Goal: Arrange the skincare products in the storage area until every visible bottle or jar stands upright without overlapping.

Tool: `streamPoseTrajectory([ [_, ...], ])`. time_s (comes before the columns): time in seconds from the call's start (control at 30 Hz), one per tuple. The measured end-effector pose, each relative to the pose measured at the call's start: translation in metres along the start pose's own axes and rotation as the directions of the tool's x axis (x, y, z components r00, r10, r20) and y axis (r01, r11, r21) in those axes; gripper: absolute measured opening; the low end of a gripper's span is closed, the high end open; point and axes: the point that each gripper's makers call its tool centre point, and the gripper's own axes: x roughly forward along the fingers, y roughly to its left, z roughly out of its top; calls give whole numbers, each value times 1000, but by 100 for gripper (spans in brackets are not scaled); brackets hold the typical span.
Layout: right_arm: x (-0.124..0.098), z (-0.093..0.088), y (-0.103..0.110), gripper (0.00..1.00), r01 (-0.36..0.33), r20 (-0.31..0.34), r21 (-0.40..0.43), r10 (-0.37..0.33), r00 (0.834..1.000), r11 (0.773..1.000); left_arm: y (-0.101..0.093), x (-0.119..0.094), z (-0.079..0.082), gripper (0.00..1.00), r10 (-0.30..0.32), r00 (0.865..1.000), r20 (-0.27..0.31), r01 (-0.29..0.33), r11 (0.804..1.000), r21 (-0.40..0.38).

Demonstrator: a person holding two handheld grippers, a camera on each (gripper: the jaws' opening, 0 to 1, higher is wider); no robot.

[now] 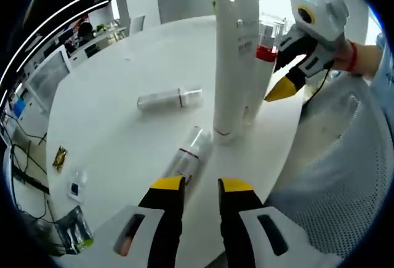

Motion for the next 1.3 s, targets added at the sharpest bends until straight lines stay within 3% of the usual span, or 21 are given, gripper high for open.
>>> streamPoseTrajectory([
  [0.43,5,-2,5,13,4,-28,-71,-6,1000,997,2,-1,-2,22,13,1000,-8,-13,1000,1],
  [1.3,4,-9,9,7,-20,-64,-61,16,998,998,2,1,-7,22,13,999,-29,-13,1000,2],
])
